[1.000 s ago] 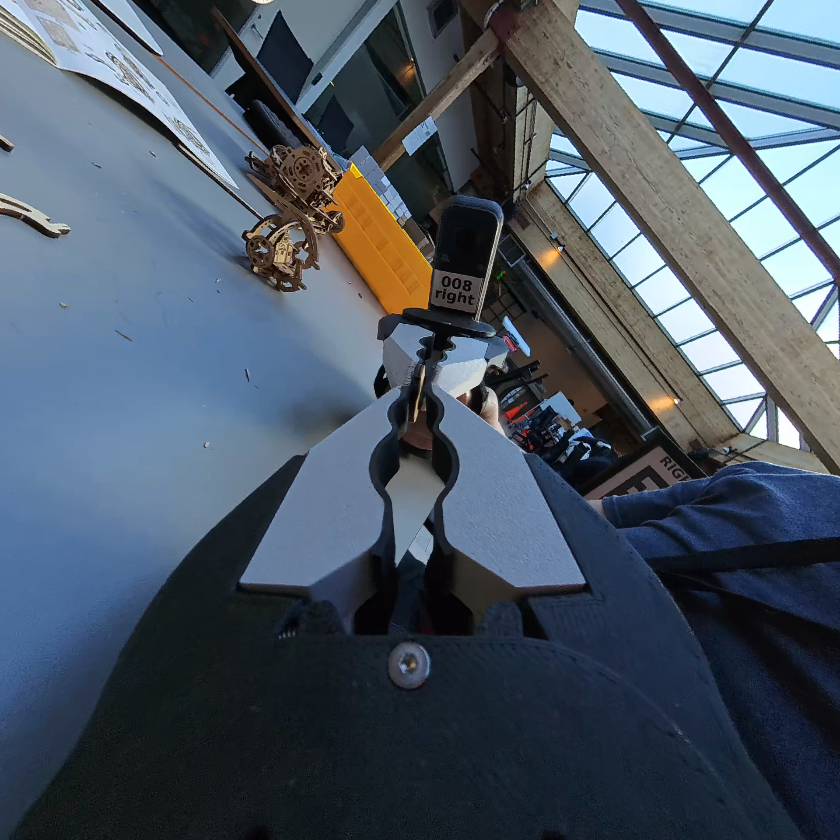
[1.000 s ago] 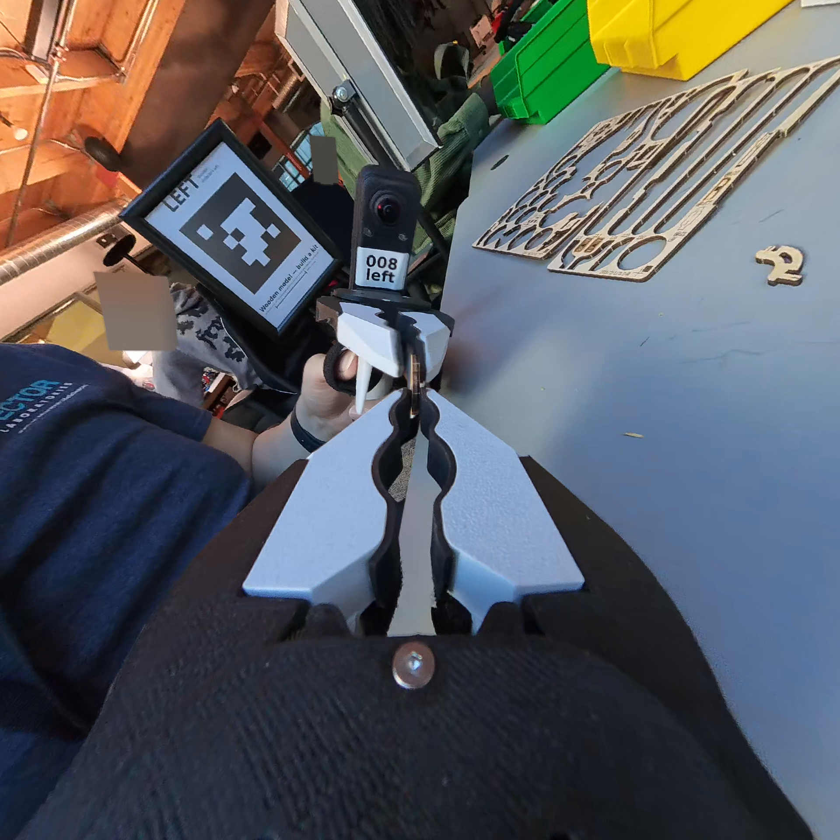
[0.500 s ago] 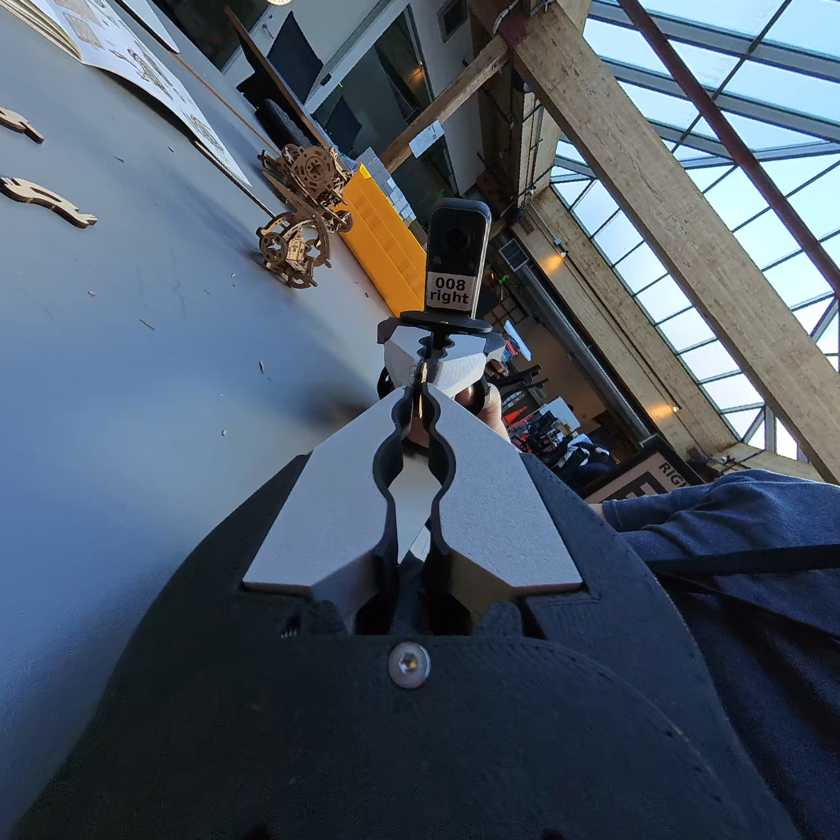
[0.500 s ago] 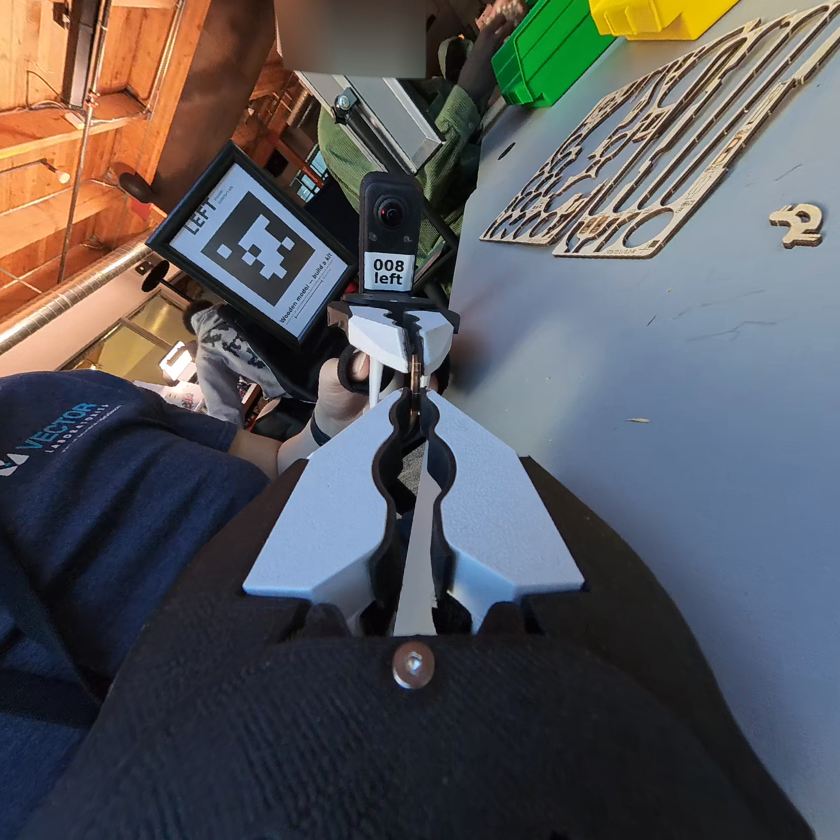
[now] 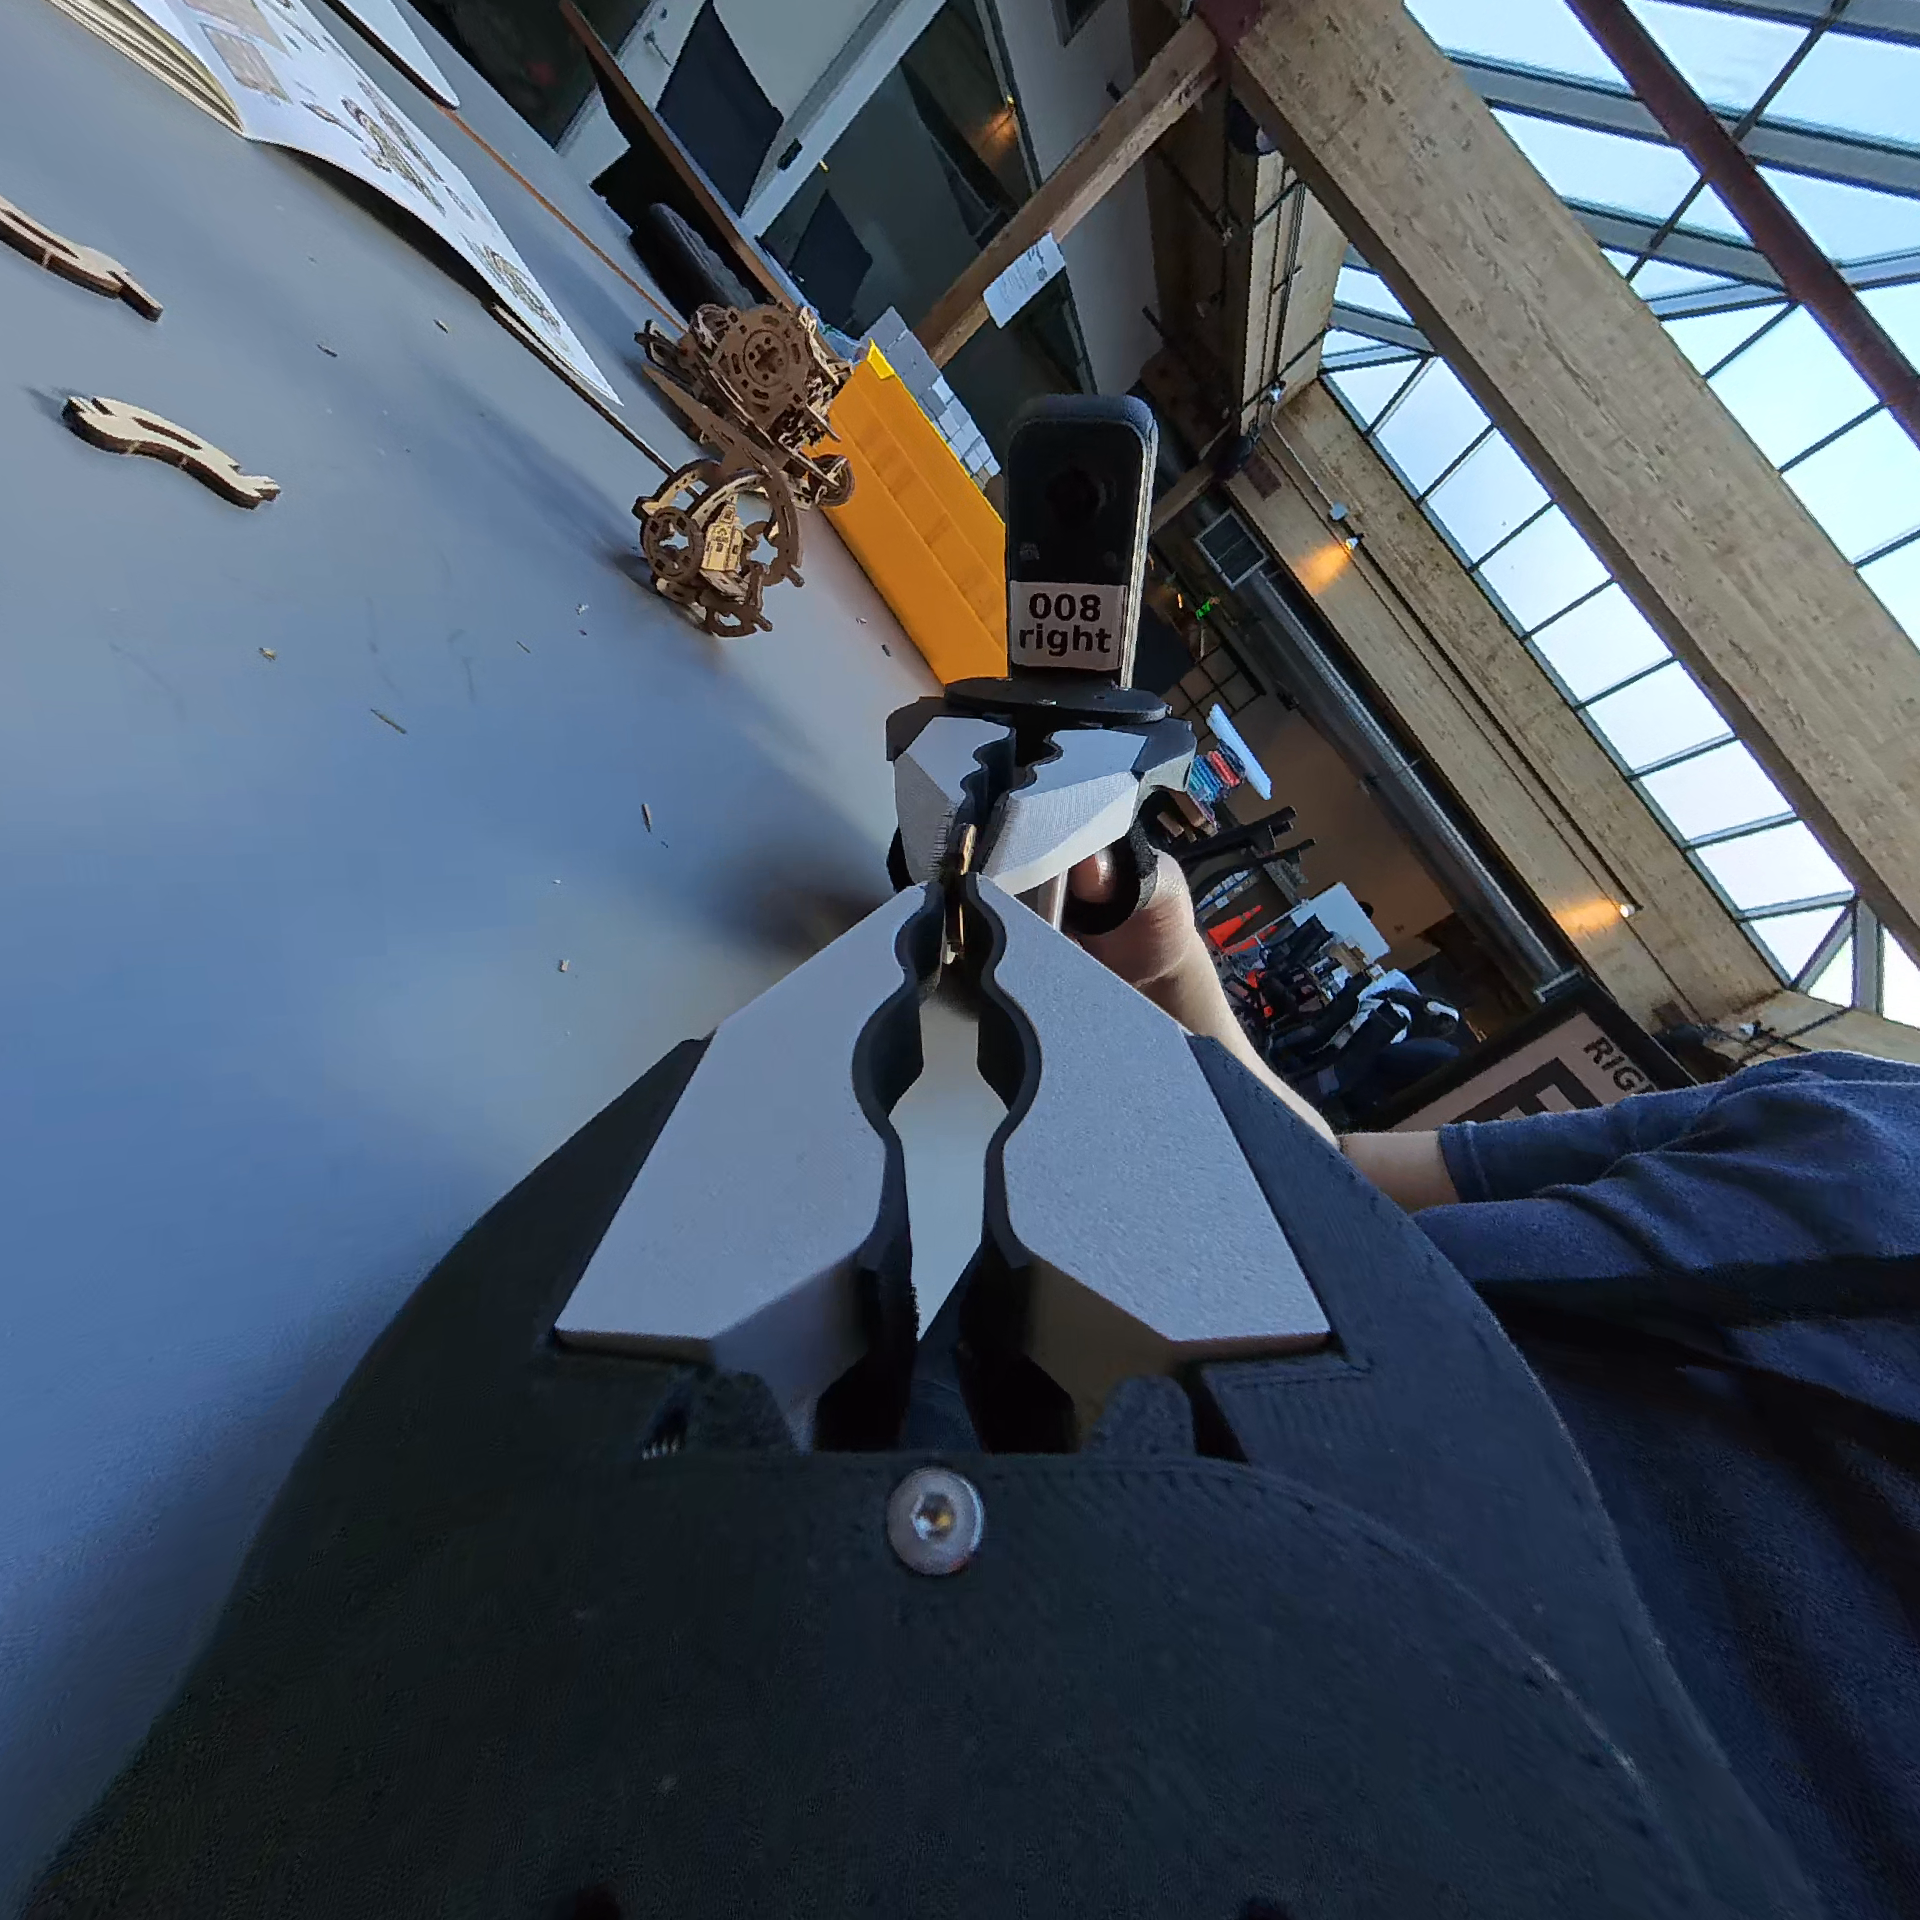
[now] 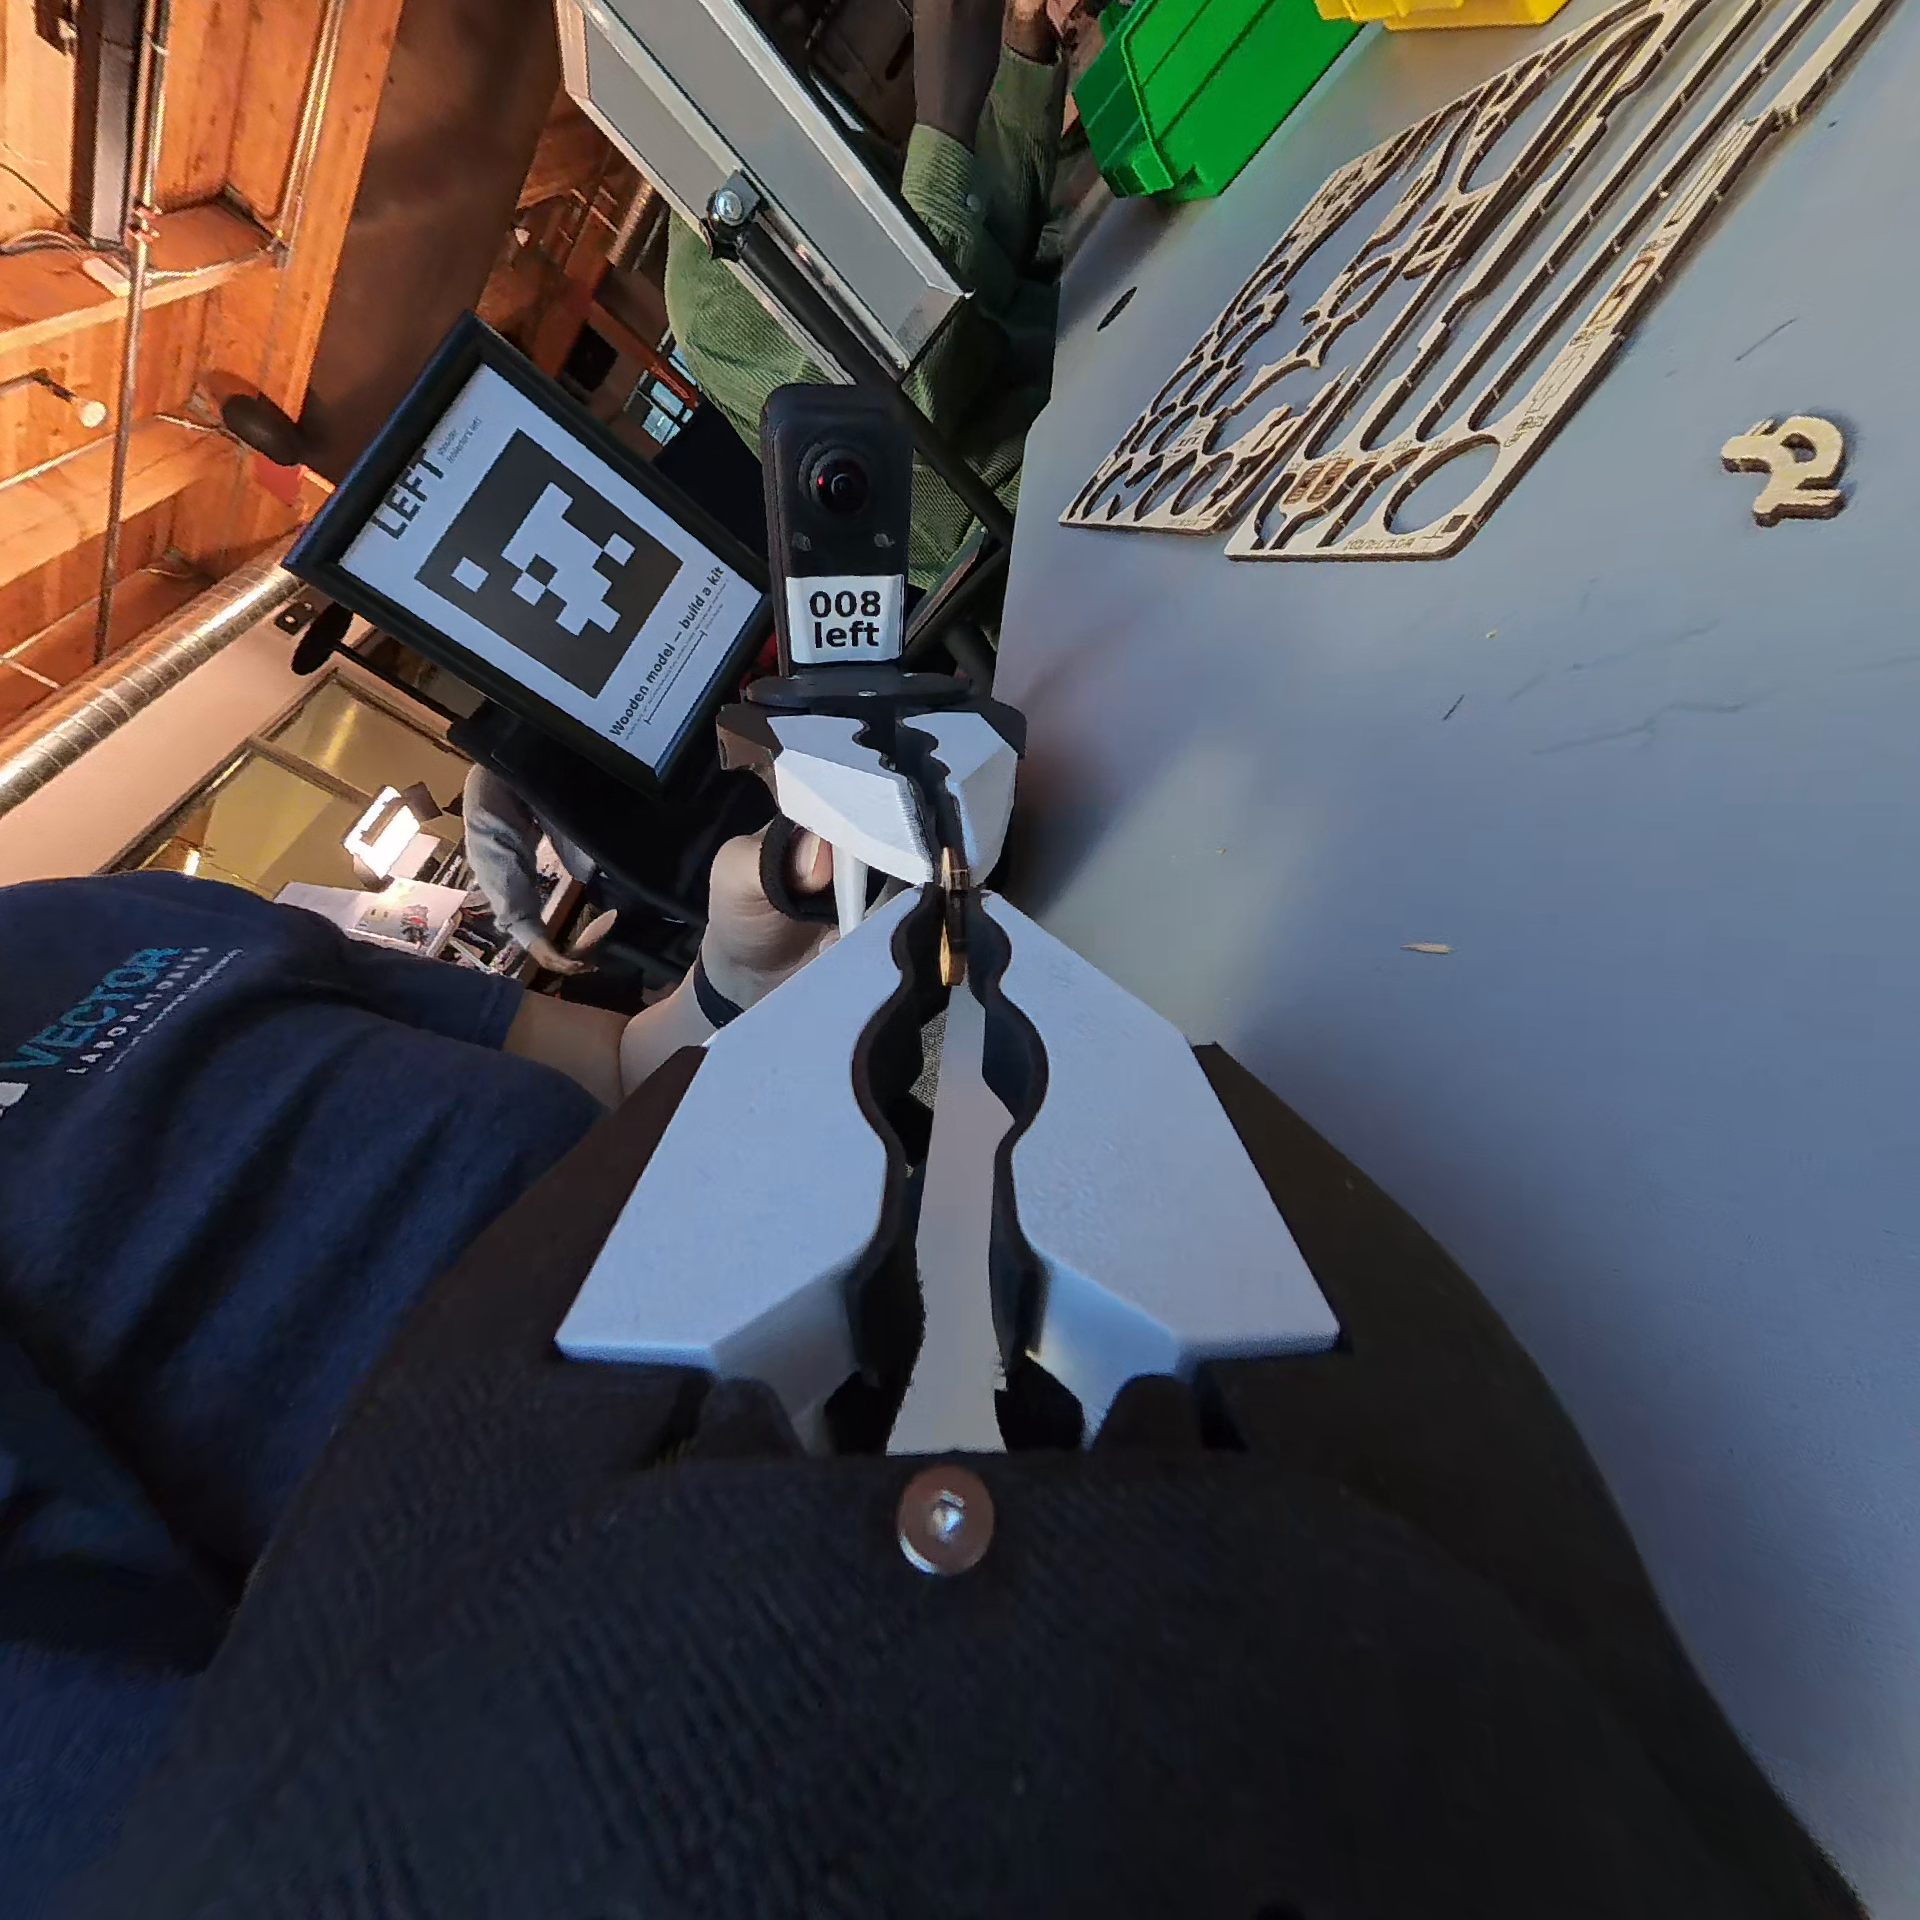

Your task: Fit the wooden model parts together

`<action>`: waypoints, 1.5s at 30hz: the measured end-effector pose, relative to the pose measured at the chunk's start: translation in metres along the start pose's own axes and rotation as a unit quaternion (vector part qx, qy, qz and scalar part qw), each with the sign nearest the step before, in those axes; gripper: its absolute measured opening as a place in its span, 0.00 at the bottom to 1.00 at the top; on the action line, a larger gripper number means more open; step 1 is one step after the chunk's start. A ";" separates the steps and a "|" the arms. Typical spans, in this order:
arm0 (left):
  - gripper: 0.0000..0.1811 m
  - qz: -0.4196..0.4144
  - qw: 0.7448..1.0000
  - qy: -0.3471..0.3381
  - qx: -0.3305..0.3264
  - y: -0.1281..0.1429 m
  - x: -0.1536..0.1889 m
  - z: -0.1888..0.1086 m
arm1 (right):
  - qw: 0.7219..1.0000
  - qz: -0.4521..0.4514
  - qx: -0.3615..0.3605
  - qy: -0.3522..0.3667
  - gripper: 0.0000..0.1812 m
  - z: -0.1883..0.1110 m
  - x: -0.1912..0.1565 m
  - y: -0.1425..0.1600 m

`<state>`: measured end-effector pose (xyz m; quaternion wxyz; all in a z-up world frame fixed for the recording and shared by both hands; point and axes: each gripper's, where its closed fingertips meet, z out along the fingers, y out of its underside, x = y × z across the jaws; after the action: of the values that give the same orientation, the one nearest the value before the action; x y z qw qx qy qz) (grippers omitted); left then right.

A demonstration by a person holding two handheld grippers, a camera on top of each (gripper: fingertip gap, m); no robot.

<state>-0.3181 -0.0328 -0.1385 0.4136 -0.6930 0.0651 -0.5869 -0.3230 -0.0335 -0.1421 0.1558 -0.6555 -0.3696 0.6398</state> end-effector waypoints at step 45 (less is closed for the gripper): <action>0.00 0.070 0.987 0.122 -0.075 -0.027 0.020 0.023 | 0.989 -0.114 0.071 0.054 0.00 -0.026 -0.002 -0.018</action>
<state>-0.3028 -0.0157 -0.1053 0.3899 -0.6389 0.2074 -0.6299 -0.3035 -0.0158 -0.1247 0.2937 -0.6302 -0.3864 0.6060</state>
